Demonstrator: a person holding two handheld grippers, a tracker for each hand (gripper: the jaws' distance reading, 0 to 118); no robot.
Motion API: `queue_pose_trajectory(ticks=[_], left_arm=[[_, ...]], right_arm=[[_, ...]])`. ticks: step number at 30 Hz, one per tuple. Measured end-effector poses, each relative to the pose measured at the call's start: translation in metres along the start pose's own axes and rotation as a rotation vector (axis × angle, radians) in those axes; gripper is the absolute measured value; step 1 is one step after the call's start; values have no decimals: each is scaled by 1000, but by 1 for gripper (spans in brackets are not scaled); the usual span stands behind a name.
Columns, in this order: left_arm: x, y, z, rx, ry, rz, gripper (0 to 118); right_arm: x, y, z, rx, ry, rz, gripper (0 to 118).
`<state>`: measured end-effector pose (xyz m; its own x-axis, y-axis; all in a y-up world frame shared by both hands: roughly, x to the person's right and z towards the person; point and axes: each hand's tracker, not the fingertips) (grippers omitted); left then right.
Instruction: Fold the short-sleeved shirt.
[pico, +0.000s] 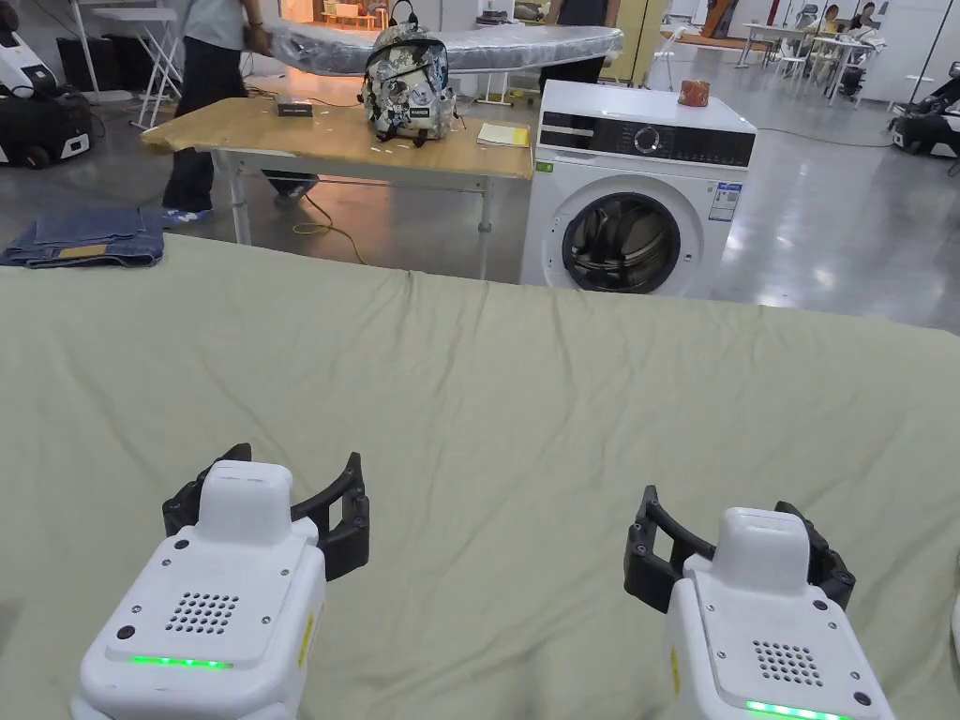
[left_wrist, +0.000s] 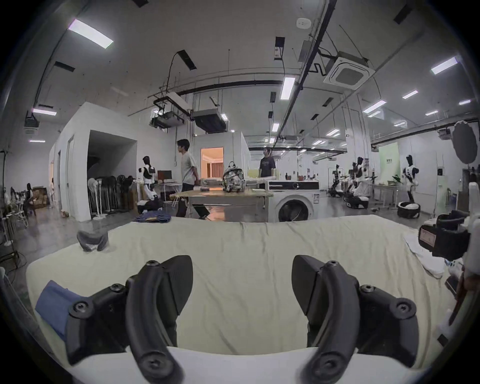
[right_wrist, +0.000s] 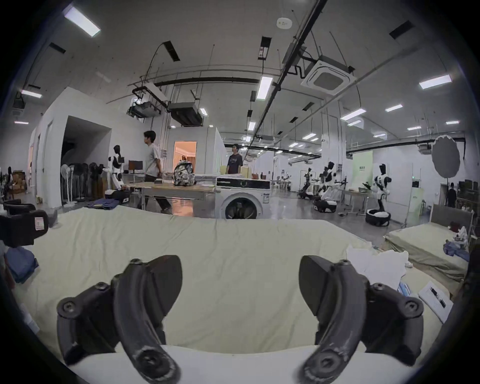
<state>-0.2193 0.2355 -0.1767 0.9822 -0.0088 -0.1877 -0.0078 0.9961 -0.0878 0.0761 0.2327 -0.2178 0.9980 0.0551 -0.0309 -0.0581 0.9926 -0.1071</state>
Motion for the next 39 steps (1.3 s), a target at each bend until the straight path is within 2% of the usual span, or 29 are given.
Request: queue_pose_trajectory(ticks=[8,11,16,24,28,34,39], left_arm=[[-4,4,-6,-5,8,35,80],[-8,2,-6,-4,-6,64,80],[-9,1,-13,-45,-2,21,80],[-15,4,-16,-52,-10,66,80],[-16,4,-16,-48,-14,71,80],[-16,8,-15,-33,-32,69,80],[-14,10,-14,-29,-48,77,80]], right_arm=[[-3,5,-1,20,11,20,95],[-5,7,-2,18,-15,21,95],[-1,10,-9,-25,1,-47,95],[-3,14,-16,-90,-6,-97,95],[-12,19,-16,-103,-108,-86,95],[-10,25,-14,-101,-57,-116,95],[-13,27,-15,-111,-82,-112,96]])
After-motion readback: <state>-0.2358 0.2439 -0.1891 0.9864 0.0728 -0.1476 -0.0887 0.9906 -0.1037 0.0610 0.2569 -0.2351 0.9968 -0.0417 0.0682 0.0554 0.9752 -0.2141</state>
